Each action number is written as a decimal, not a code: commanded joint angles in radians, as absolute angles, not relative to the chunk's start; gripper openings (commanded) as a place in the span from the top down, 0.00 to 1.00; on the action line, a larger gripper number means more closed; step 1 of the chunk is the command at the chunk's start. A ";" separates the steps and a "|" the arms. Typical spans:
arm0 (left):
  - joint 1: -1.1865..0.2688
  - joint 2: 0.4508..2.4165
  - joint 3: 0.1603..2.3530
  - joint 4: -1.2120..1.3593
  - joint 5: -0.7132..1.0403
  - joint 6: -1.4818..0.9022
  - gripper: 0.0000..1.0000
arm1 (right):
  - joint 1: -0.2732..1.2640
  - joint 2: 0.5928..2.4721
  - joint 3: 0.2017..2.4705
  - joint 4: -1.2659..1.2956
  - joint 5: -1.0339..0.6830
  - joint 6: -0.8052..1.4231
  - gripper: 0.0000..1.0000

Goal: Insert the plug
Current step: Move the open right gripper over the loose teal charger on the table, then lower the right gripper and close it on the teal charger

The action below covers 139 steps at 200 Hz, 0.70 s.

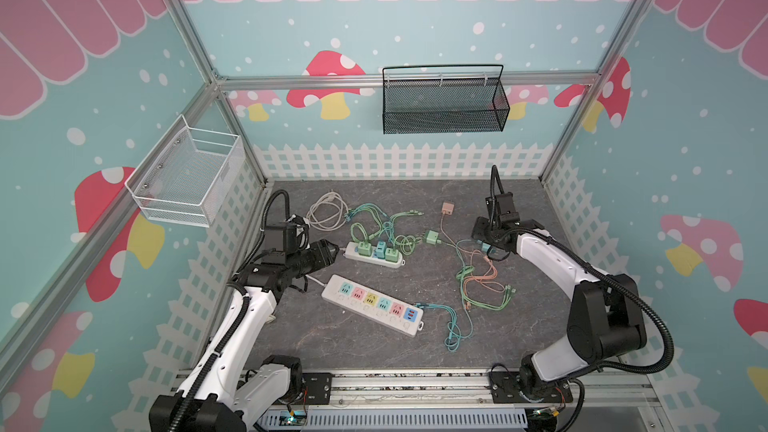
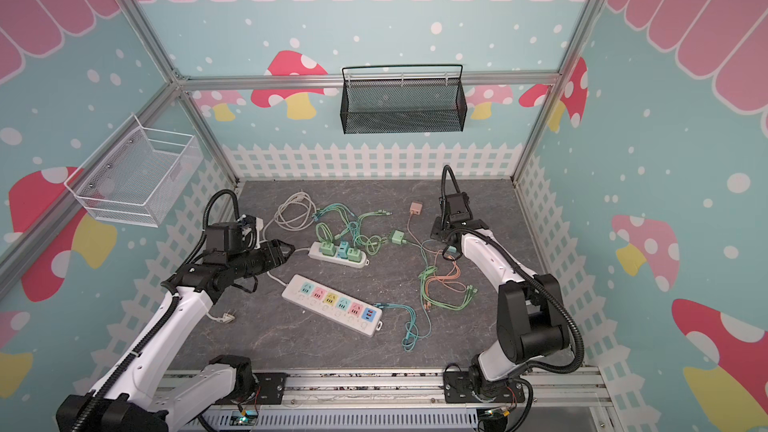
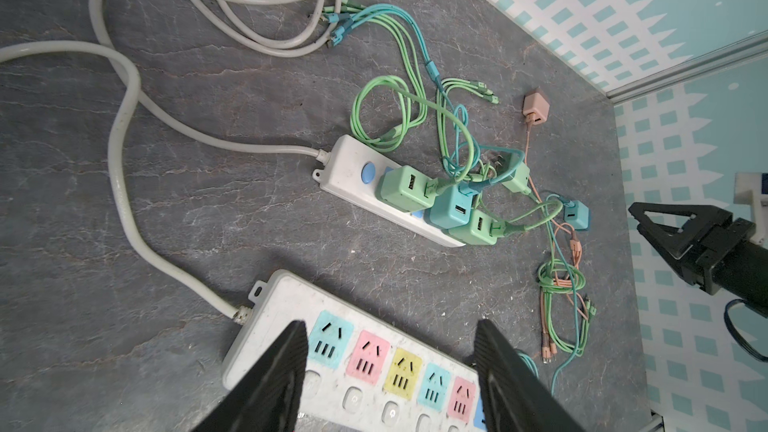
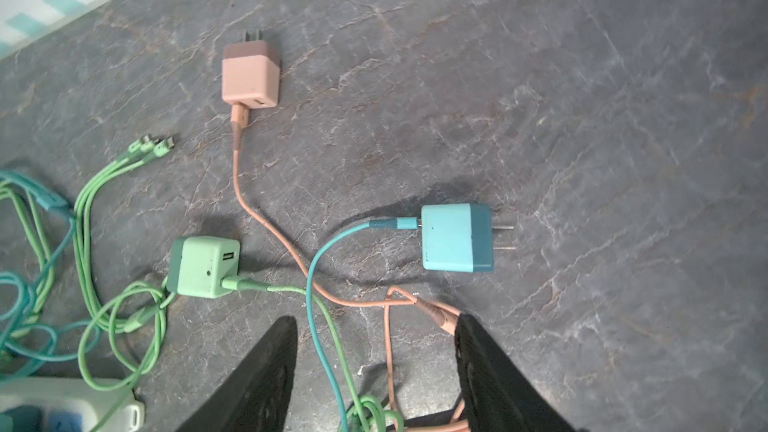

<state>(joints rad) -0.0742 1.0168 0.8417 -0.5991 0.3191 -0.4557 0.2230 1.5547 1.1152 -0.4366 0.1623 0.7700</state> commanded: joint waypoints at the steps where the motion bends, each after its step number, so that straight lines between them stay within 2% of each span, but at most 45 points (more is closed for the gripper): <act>1: -0.072 1.009 0.825 -0.612 0.339 -0.427 0.36 | 0.219 1.535 1.126 -0.477 0.205 1.040 0.40; 18: -0.072 1.011 0.823 -0.612 0.339 -0.425 0.36 | 0.220 1.502 1.085 -0.459 0.218 1.156 0.46; 55: -0.072 1.008 0.825 -0.612 0.343 -0.416 0.36 | 0.220 1.458 1.034 -0.465 0.310 1.303 0.48; 66: -0.072 1.009 0.825 -0.612 0.344 -0.413 0.36 | 0.219 1.458 1.031 -0.483 0.334 1.344 0.46; 85: -0.071 1.010 0.824 -0.612 0.347 -0.410 0.36 | 0.219 1.469 1.024 -0.489 0.347 1.398 0.36; 139: -0.072 1.003 0.822 -0.612 0.360 -0.392 0.36 | 0.212 1.557 1.057 -0.486 0.311 1.478 0.35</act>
